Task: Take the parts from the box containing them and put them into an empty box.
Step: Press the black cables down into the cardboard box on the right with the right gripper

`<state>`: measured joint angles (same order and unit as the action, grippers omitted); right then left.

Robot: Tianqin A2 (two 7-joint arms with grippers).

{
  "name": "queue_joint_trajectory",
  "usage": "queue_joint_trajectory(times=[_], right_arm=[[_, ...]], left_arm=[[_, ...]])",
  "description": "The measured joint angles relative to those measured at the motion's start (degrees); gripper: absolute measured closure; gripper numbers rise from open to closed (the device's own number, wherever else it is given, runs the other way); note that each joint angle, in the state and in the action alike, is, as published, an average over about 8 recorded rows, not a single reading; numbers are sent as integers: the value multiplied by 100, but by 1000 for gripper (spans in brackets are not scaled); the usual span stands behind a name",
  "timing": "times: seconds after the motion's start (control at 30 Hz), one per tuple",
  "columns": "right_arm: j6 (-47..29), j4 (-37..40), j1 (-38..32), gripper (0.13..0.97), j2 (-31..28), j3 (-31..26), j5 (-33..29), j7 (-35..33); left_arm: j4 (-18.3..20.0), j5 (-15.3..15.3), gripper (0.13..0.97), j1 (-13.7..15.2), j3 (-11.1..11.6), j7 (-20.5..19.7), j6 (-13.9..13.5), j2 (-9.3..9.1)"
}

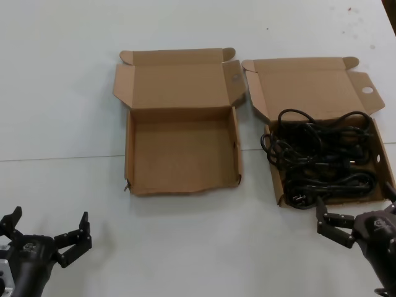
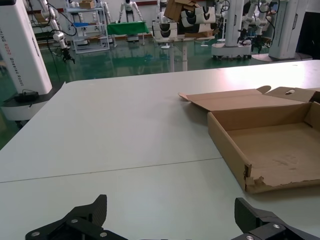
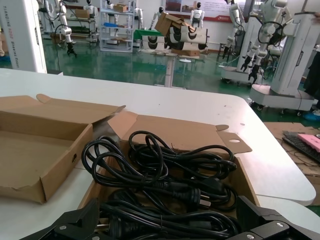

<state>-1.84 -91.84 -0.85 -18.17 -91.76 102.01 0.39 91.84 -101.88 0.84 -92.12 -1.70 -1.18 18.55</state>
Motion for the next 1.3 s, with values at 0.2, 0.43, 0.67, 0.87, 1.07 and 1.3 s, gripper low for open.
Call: queue_joint_trajectory(times=[0.2, 0.43, 0.67, 0.87, 1.07, 1.3], right_arm=[[0, 0, 0, 129, 0, 0, 0, 0], [-96, 59, -50, 129, 80, 86, -43, -124], [-184, 84, -79, 129, 88, 184, -64, -243], [182, -110, -103, 129, -603, -297, 284, -229], [756, -472, -373, 129, -2081, -1372, 1582, -702], [898, -723, -1346, 129, -3804, -2907, 3109, -1365]], left_arm=[[0, 0, 203, 0, 0, 0, 0, 0], [0, 0, 287, 0, 0, 0, 0, 0], [0, 0, 432, 0, 0, 0, 0, 0], [0, 0, 567, 0, 0, 0, 0, 0], [0, 0, 688, 0, 0, 0, 0, 0], [0, 0, 811, 0, 0, -1, 0, 0]])
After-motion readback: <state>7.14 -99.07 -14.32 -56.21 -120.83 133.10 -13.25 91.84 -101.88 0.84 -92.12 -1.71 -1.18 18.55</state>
